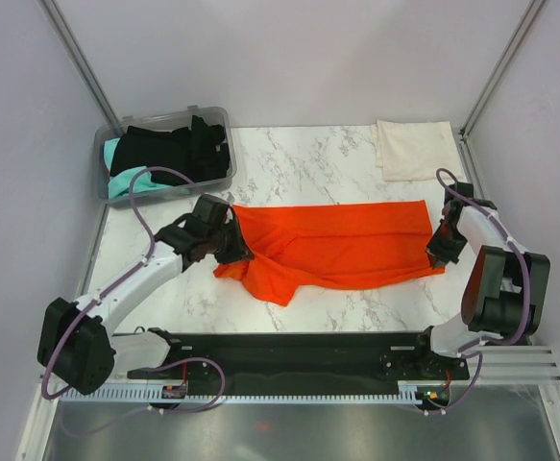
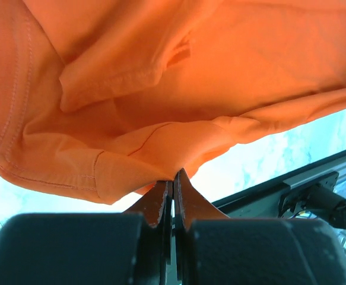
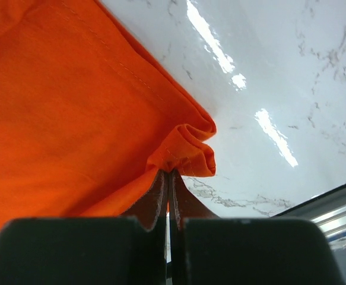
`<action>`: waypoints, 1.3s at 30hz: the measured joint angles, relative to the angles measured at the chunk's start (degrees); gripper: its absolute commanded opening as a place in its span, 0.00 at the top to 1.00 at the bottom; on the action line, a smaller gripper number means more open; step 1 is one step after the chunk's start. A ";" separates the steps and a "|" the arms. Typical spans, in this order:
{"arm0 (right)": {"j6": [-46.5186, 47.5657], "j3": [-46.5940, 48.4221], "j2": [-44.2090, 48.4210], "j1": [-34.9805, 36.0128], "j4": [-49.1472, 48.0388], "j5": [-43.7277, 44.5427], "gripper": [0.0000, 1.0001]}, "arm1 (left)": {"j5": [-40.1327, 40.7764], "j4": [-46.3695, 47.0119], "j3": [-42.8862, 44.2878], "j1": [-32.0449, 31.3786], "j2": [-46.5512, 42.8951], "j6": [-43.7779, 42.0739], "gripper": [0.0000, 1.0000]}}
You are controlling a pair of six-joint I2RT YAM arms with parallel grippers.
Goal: Fold and stack the t-shirts
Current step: Fold the tshirt
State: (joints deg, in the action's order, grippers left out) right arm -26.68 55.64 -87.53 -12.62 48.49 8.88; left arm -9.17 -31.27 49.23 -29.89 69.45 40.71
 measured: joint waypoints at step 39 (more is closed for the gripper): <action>5.03 16.72 -19.26 0.04 -1.09 -4.90 0.97 | -2.03 0.17 10.73 11.82 17.03 -3.74 0.98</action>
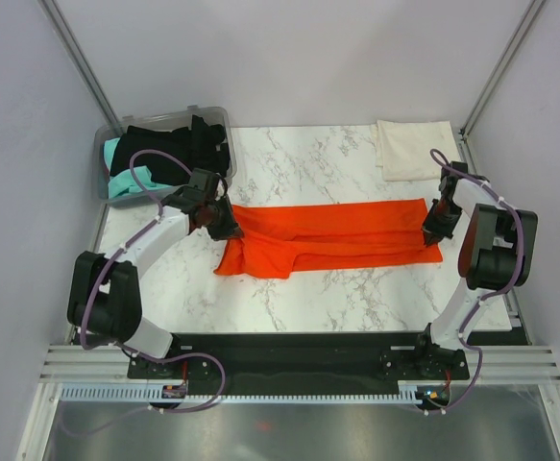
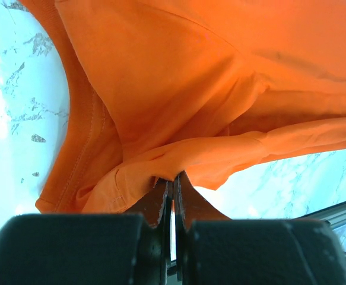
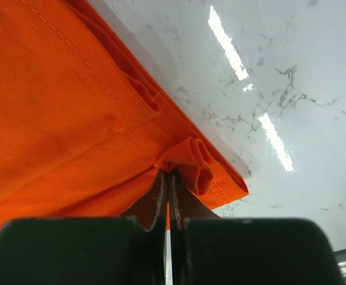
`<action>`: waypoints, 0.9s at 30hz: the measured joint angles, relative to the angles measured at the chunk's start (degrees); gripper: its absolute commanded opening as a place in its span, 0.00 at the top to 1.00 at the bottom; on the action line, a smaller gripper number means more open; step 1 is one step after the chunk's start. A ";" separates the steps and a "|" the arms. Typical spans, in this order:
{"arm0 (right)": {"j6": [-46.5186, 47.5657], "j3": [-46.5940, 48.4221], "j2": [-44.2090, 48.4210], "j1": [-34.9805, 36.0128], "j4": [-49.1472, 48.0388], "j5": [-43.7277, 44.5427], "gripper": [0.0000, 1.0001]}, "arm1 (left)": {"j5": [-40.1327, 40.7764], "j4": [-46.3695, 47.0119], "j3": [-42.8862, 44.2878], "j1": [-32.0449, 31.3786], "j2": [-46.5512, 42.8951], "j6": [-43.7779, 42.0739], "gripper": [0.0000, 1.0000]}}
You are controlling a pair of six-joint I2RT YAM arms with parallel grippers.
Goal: Fold and stack the t-shirts
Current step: Fold the tshirt
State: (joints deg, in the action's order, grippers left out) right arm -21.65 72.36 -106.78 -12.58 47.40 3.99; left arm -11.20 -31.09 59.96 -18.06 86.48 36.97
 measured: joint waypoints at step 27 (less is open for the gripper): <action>2.54 9.42 2.95 0.72 2.38 -2.40 0.48 | -0.42 -0.55 3.58 2.62 -0.74 -12.26 0.24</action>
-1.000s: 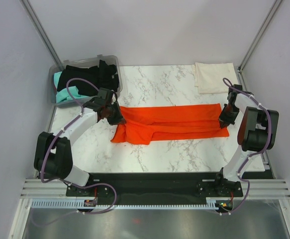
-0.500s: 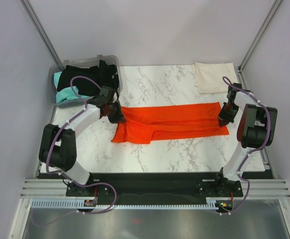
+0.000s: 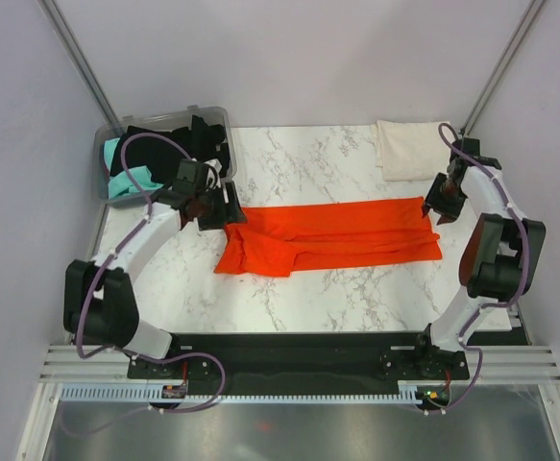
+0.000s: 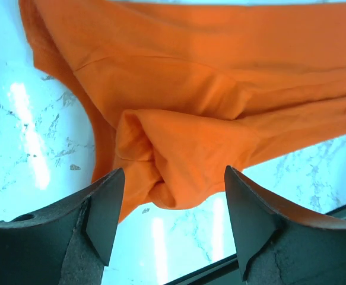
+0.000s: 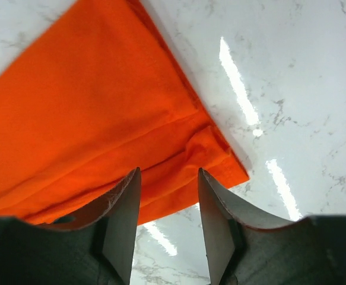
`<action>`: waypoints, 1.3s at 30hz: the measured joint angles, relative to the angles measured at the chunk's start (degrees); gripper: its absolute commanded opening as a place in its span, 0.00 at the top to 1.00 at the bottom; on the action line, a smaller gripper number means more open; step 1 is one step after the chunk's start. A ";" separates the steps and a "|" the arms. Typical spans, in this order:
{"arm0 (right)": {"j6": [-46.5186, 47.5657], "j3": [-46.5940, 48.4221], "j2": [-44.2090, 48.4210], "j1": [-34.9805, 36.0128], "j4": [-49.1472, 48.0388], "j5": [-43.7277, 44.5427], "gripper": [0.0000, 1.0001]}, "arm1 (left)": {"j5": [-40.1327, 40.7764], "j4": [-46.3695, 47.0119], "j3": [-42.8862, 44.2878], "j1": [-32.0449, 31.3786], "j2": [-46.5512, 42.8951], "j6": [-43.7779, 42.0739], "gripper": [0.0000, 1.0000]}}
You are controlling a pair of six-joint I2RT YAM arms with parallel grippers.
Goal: Fold and stack the t-shirts
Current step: Fold the tshirt
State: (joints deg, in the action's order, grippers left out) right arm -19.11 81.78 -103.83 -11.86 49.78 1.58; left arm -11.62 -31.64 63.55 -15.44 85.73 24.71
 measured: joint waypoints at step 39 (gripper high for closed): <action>-16.85 -18.64 5.62 35.12 -12.68 -0.55 0.77 | 3.34 -0.26 -15.65 2.25 0.46 -5.07 0.60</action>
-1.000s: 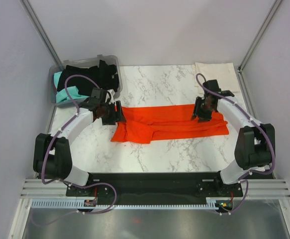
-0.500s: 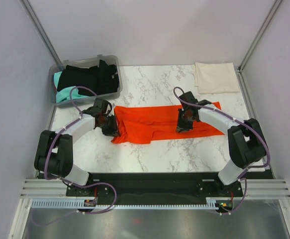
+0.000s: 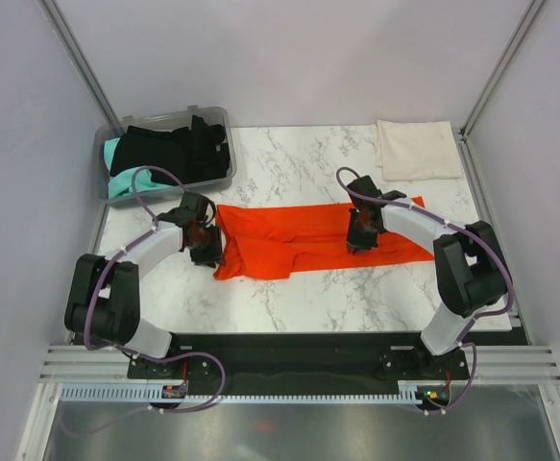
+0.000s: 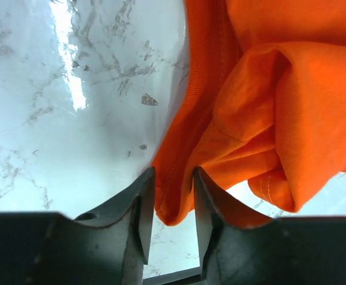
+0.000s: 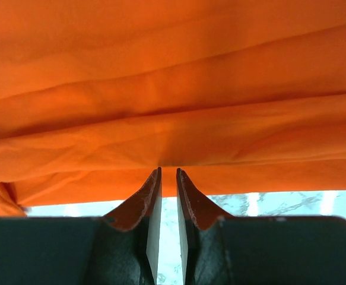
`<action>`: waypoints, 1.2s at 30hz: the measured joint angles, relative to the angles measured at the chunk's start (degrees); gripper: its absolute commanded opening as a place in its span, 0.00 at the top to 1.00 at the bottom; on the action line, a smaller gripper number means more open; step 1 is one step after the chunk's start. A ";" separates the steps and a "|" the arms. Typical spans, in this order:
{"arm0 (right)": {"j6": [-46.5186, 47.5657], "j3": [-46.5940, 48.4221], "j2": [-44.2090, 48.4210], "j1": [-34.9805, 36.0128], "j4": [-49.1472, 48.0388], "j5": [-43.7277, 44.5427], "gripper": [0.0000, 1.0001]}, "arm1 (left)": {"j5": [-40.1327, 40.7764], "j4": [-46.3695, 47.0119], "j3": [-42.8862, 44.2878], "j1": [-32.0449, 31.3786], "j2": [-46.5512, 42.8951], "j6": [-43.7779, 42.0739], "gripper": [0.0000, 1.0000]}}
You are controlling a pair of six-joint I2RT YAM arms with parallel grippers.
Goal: Fold and stack the t-shirts
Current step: Fold the tshirt
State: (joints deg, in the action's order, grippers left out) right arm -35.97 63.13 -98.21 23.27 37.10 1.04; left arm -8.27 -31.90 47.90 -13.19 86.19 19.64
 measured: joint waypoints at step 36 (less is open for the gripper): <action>7.34 -5.44 3.87 -7.74 0.42 5.53 0.62 | -10.56 4.09 2.43 -0.04 4.22 3.08 0.65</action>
State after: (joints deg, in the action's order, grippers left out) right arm -28.62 57.69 -94.35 15.53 37.52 6.57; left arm -18.83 -27.81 50.33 -13.23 90.41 22.72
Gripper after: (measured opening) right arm 0.379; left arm 0.354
